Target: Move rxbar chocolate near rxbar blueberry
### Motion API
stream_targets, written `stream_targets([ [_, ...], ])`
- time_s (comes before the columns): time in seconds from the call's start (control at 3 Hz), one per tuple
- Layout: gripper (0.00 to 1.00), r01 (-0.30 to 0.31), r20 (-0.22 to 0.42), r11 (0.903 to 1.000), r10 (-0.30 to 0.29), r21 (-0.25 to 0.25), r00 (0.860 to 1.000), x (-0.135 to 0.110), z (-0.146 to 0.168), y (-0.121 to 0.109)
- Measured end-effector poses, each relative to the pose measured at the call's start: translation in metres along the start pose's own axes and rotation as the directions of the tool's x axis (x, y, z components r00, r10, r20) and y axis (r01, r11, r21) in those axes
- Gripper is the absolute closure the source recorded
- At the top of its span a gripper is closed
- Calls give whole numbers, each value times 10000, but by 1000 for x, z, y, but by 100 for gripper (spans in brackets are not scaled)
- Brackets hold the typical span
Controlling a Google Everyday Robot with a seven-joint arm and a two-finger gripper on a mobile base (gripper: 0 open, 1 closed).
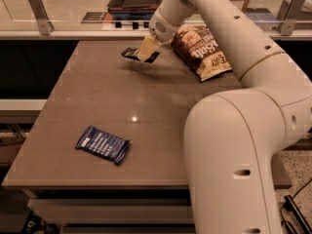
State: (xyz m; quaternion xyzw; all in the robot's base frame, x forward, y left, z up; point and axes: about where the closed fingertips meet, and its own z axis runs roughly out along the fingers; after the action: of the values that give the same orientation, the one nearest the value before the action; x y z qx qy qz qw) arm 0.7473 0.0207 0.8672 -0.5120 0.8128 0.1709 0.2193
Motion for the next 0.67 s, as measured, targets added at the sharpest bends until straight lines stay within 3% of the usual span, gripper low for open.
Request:
stream_targets([
  [0.67, 100, -449, -438, 9987, 459, 234, 9980, 22, -37, 32],
])
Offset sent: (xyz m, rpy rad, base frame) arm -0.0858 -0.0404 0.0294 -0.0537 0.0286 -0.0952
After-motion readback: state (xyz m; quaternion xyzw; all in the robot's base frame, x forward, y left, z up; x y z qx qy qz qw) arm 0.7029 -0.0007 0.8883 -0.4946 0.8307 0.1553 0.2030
